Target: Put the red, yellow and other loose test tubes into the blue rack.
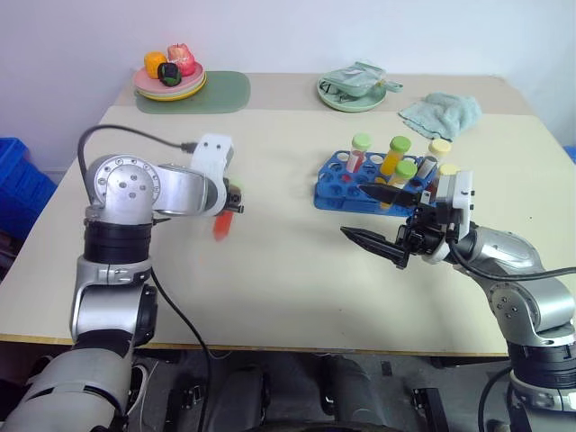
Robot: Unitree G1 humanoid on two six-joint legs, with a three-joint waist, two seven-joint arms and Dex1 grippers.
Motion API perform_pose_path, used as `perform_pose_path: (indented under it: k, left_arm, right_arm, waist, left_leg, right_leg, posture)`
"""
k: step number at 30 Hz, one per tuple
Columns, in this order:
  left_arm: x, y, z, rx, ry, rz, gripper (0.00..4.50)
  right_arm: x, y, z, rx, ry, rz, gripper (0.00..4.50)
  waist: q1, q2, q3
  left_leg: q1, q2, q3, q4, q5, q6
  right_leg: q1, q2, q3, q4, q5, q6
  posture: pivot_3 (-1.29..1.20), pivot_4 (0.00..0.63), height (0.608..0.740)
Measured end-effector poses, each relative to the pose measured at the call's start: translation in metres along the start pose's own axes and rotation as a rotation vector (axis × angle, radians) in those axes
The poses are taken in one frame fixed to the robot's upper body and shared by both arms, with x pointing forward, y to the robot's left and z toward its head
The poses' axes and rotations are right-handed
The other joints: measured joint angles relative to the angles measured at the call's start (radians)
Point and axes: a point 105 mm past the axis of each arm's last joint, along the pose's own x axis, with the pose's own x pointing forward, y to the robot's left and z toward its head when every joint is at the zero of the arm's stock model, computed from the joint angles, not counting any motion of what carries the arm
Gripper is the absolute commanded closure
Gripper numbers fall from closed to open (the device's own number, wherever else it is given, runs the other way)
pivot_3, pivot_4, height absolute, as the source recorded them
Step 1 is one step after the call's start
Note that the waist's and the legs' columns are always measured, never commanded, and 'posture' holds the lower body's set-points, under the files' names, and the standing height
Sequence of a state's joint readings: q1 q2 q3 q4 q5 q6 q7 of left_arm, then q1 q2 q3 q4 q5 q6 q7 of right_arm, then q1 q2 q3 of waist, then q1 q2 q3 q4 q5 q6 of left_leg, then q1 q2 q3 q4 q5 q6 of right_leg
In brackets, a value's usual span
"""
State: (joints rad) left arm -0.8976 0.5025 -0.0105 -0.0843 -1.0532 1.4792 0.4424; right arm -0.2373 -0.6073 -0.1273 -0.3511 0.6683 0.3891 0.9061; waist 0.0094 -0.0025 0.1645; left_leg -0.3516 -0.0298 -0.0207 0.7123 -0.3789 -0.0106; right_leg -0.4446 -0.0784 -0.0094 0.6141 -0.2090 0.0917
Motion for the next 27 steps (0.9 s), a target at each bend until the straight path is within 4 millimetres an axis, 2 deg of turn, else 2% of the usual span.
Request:
perform_pose_path:
  k: [4,11,19,23,27]
  left_arm:
    - [-0.005,-0.007,0.013,0.143,-0.232,-0.016,3.49]
    - [-0.008,-0.023,0.031,0.284,-0.620,-0.100,3.49]
    - [0.011,-0.036,0.035,0.267,-0.826,-0.222,3.49]
    - [0.032,-0.037,0.039,0.248,-0.841,-0.230,3.49]
    - [0.038,-0.052,0.049,0.237,-0.921,-0.259,3.49]
  right_arm:
    - [0.000,-0.004,0.001,-0.015,-0.003,-0.039,0.00]
    - [0.001,-0.016,0.012,-0.066,-0.029,-0.094,0.00]
    - [-0.002,-0.027,0.014,-0.095,-0.024,-0.157,0.00]
    - [-0.004,-0.031,0.014,-0.131,-0.019,-0.191,0.00]
    - [-0.008,-0.033,0.009,-0.163,0.013,-0.223,0.00]
  waist:
    - [0.000,0.000,0.000]
    - [0.005,0.000,0.000]
    - [0.003,0.000,0.000]
    - [0.004,0.000,0.000]
    - [0.005,0.000,0.000]
  left_leg:
    - [0.000,0.000,0.001,0.000,0.000,0.000]
    - [-0.002,0.000,0.000,0.001,0.000,0.000]
    - [-0.003,0.000,0.000,0.001,0.000,0.002]
    - [-0.003,-0.001,0.000,0.002,-0.001,0.003]
    - [-0.004,-0.001,0.000,0.002,-0.001,0.004]
  right_leg:
    - [0.000,0.000,0.000,-0.001,0.000,0.000]
    - [0.000,0.000,0.000,-0.002,0.000,0.000]
    - [0.000,0.000,-0.001,-0.001,0.000,0.000]
    - [0.000,0.000,-0.002,-0.001,0.000,0.000]
    - [0.000,0.000,-0.002,-0.001,0.000,0.001]
  posture:
    - [0.00,0.150,0.740]
    - [0.00,0.150,0.740]
    - [0.00,0.150,0.740]
    - [0.00,0.150,0.740]
    - [0.00,0.150,0.740]
